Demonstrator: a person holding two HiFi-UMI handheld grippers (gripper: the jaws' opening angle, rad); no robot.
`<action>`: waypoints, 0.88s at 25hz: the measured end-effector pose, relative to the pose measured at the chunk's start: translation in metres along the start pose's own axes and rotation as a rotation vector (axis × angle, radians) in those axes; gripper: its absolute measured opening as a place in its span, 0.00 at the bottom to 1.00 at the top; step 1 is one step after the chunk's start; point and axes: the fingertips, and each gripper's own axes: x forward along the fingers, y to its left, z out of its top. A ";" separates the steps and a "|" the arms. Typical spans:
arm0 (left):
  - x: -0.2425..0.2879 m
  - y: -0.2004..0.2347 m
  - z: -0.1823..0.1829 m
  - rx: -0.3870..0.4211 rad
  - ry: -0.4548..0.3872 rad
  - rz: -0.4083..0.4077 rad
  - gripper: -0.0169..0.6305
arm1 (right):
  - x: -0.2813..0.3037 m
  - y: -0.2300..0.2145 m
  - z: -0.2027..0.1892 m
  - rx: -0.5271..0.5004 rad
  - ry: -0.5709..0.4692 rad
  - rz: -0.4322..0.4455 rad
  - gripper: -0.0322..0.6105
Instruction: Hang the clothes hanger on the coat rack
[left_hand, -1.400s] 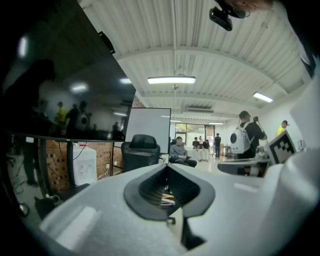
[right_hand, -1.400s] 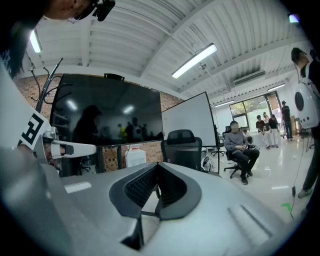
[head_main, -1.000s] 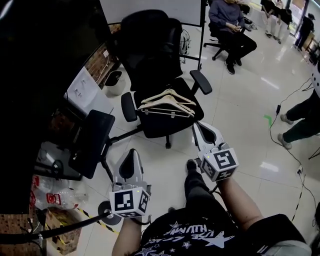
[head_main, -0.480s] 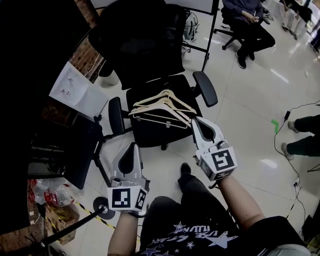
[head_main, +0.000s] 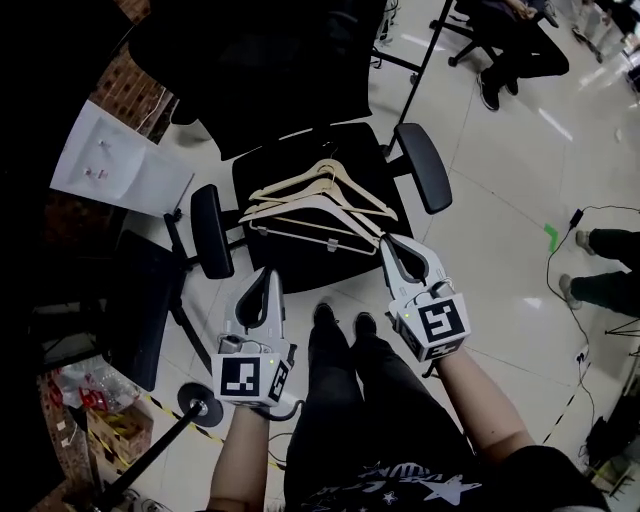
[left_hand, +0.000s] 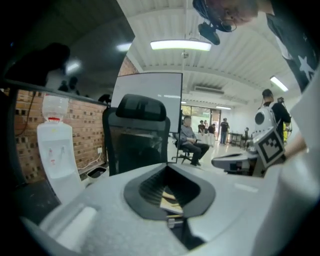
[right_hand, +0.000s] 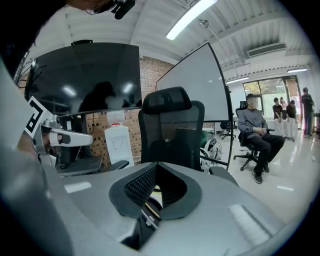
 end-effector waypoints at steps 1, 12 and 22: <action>0.008 0.004 -0.014 -0.012 0.034 -0.007 0.03 | 0.005 -0.002 -0.006 -0.001 0.016 -0.011 0.06; 0.094 0.033 -0.120 -0.069 0.193 -0.103 0.03 | 0.089 -0.009 -0.099 -0.001 0.200 -0.022 0.15; 0.141 0.052 -0.185 -0.104 0.311 -0.116 0.03 | 0.139 -0.013 -0.176 0.028 0.405 0.035 0.29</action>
